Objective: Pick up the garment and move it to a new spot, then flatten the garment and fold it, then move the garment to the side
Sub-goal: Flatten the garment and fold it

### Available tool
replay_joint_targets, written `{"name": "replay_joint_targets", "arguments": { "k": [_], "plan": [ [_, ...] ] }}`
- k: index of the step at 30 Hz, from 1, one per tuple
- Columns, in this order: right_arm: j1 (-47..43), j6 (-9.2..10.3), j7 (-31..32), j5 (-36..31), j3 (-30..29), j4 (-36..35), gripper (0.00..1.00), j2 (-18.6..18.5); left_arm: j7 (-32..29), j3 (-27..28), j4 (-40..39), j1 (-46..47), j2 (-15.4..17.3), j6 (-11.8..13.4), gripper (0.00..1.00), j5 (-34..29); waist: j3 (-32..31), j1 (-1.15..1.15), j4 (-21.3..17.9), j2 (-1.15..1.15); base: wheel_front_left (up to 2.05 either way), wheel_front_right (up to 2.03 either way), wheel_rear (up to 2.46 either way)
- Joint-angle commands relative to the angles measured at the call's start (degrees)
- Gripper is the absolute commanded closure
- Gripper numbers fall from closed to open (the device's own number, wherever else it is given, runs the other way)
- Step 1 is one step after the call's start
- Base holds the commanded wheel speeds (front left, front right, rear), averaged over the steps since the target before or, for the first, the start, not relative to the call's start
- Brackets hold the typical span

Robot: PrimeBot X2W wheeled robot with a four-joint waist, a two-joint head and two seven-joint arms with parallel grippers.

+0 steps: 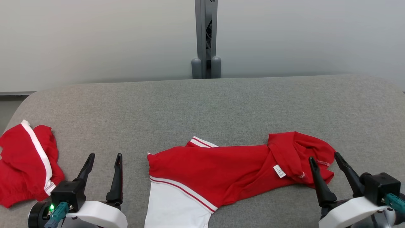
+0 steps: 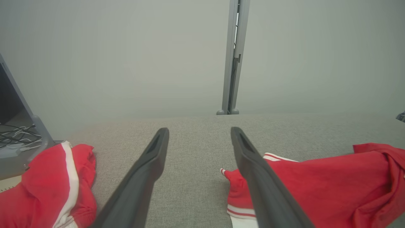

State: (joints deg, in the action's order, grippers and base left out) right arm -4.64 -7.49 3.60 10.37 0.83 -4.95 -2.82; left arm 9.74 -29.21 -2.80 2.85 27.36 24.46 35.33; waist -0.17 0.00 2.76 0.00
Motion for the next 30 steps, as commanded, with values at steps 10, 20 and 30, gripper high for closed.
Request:
{"name": "replay_joint_targets", "arguments": {
  "k": [10,20,30],
  "plan": [
    [3.42,0.00,9.48,-6.75,8.61,1.88,0.00,-6.30,0.03,-0.85,-0.07,2.46,-0.95,-0.10,0.00,-0.28,3.00,0.00,1.94,0.00,0.00,0.00,0.00],
    [8.19,0.01,14.35,-10.66,9.94,9.07,0.00,-8.91,1.04,-2.05,2.43,5.79,-3.55,-1.50,0.00,-0.54,7.63,0.00,3.65,0.00,0.00,0.00,0.00],
    [10.11,0.01,12.29,-9.44,5.54,10.52,1.00,-7.61,2.47,-1.71,4.79,7.52,-4.31,-2.39,0.00,-0.24,9.50,0.00,2.84,0.00,0.00,0.00,0.00]
  ]
}}
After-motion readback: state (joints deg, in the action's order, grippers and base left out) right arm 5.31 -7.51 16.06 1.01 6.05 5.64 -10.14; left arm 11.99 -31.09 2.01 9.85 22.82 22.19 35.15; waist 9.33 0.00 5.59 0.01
